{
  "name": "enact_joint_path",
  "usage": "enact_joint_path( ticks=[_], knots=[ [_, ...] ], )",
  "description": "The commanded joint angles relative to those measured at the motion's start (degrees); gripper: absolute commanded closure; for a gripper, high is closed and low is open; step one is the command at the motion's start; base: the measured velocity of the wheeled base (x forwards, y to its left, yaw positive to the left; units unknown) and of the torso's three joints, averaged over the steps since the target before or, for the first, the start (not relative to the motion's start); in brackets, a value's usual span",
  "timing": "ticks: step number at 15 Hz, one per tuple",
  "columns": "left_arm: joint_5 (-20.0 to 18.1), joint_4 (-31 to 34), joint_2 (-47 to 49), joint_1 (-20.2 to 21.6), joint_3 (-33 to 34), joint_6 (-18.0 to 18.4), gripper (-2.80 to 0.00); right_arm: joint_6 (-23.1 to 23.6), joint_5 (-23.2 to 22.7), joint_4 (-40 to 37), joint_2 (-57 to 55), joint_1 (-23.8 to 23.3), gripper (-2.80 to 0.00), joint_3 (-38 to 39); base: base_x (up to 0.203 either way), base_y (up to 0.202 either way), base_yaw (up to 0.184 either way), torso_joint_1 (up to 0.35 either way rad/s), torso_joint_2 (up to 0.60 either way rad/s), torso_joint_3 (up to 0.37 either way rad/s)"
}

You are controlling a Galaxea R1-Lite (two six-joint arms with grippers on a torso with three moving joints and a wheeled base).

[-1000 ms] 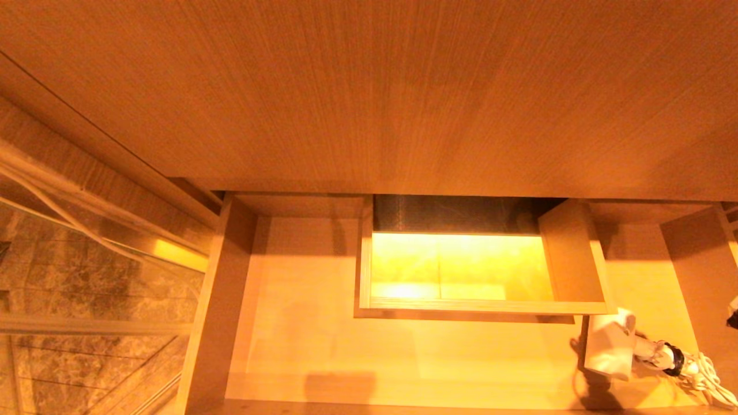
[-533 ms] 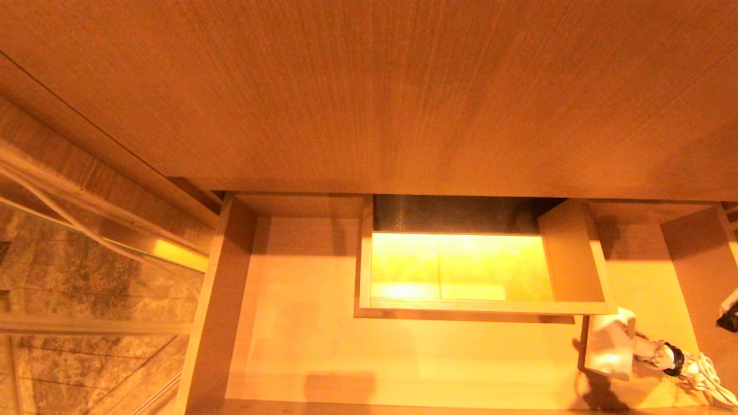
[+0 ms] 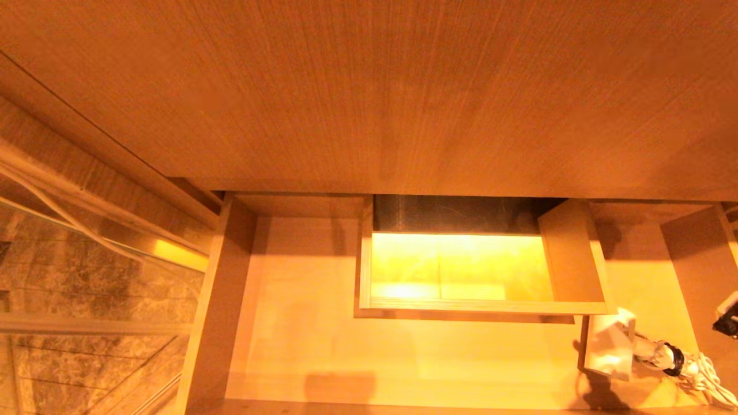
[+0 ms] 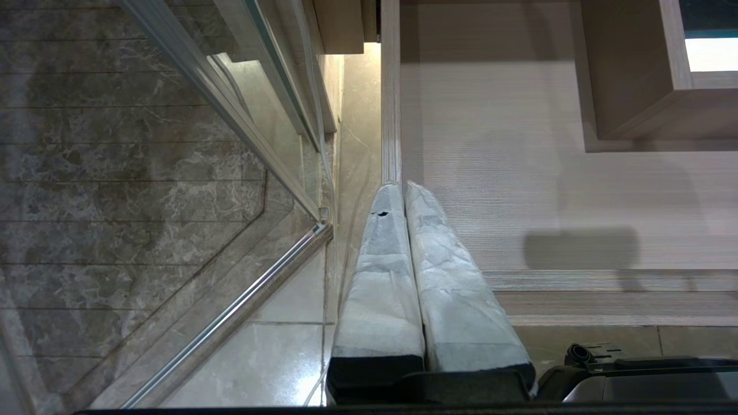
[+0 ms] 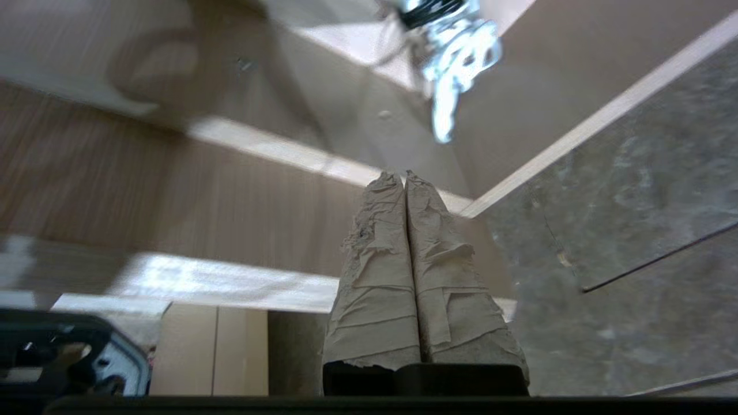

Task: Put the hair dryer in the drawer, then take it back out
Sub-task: Take the hairdryer out

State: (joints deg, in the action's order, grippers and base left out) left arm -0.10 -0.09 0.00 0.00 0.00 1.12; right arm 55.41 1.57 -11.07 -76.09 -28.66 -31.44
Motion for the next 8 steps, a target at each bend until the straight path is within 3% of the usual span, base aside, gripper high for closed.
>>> enact_joint_path(
  ticks=[1, 8],
  knots=[
    [0.01, 0.0, 0.0, 0.0, 0.09, 0.02, 0.0, 0.32, -0.02, -0.08, -0.94, 0.01, 0.0, 0.6, 0.0, 0.0, 0.0, 0.0, 0.0, 0.0],
    [0.01, 0.0, 0.0, 0.0, 0.09, 0.02, 0.0, -1.35, -0.17, 6.38, -6.85, 0.01, 0.0, 1.42, 0.0, 0.0, 0.0, 0.0, 0.0, 0.0]
  ],
)
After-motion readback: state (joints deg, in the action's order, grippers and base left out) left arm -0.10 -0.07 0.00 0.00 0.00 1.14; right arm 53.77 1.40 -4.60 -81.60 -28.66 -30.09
